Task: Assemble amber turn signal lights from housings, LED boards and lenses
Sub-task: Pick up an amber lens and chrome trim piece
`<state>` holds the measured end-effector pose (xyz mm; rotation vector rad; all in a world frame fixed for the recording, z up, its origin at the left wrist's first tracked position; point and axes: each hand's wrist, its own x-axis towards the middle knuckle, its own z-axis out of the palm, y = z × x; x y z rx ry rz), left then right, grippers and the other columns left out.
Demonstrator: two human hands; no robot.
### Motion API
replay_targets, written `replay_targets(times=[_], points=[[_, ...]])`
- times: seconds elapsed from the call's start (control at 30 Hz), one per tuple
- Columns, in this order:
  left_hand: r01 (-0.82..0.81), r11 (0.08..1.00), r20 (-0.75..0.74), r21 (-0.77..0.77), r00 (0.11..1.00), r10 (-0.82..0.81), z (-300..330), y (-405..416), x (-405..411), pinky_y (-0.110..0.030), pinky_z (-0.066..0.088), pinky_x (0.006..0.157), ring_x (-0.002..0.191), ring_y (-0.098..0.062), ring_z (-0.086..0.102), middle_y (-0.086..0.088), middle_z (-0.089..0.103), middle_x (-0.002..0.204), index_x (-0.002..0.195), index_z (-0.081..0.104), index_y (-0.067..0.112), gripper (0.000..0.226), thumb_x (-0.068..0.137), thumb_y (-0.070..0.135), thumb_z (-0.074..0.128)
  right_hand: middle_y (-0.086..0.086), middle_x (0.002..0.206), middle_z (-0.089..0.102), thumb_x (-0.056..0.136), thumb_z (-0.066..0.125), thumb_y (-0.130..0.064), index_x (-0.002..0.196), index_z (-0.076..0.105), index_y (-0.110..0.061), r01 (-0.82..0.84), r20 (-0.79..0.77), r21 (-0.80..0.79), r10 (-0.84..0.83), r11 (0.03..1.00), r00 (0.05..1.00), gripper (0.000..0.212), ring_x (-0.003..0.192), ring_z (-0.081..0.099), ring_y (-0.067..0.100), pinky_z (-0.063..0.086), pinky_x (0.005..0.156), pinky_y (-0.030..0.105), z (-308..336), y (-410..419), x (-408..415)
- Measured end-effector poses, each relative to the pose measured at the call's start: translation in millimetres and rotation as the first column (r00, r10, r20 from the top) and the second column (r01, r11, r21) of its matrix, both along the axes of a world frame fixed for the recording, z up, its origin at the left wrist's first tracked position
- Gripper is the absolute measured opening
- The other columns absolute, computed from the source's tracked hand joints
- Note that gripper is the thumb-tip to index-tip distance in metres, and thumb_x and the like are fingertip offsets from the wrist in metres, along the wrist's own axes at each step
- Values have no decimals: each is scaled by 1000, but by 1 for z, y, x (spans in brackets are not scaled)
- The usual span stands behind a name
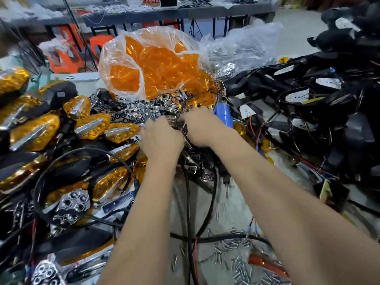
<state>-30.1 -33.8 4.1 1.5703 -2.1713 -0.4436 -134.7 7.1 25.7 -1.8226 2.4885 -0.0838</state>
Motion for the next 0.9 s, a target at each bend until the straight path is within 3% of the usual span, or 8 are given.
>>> replay_targets(times=[0.13,0.2,0.27,0.43,0.53,0.63,0.7,0.9], points=[[-7,1000,-124,-3,992,6,5,-18,10,-36,50,63,85,-32,66,-9,70,87,89,72,10,17,96,20,60,13,126,61,93,56,-8,127,64,-16,53,39,46,-55,998,998,36,116,57,36,52,95,49,5,-17,7],[-47,998,-154,-40,987,40,4,-23,12,-33,40,59,81,-27,60,-5,66,85,89,71,12,16,97,23,61,11,98,65,92,56,-6,92,64,-12,126,99,-58,-120,990,988,10,79,61,27,52,73,41,10,-20,6],[-64,996,-187,-55,981,52,3,-27,12,-35,39,65,84,-24,55,-1,62,87,91,66,16,8,96,22,65,7,79,56,93,55,-7,75,48,-13,192,143,-106,-176,976,974,20,65,52,23,45,66,38,9,-23,4],[-82,997,-190,-3,978,80,2,-35,9,-36,39,72,91,-24,49,-11,60,119,97,62,18,24,83,2,70,4,70,48,92,62,-6,70,42,-15,269,164,-168,-243,948,956,31,63,50,24,42,65,36,-2,-24,5],[-53,999,-213,6,976,53,4,-39,8,-36,39,75,100,-26,54,-13,59,125,105,65,16,25,83,6,68,3,70,44,91,64,-7,68,39,-17,348,172,-250,-312,904,934,35,82,58,31,44,67,38,-8,-28,1],[-22,1000,-128,-14,992,20,4,-40,4,-35,36,82,117,-34,51,-18,51,134,116,63,14,29,87,16,67,11,106,60,86,73,-16,88,60,-15,392,89,-311,-385,866,919,14,124,47,37,46,86,45,-9,-31,2],[4,1000,-40,-13,999,-5,2,-38,3,-39,35,92,132,-39,38,-20,43,141,124,61,16,35,90,22,66,17,140,48,83,76,-24,113,64,-16,407,-16,-311,-433,859,901,33,142,29,40,36,108,56,-14,-39,-2],[108,994,168,25,980,-110,-5,-45,3,-49,22,120,148,-41,22,-20,37,157,141,55,15,52,97,39,62,16,171,0,84,67,-14,162,17,-20,331,116,-85,-321,940,940,93,158,-5,37,9,124,62,-19,-57,-22]])
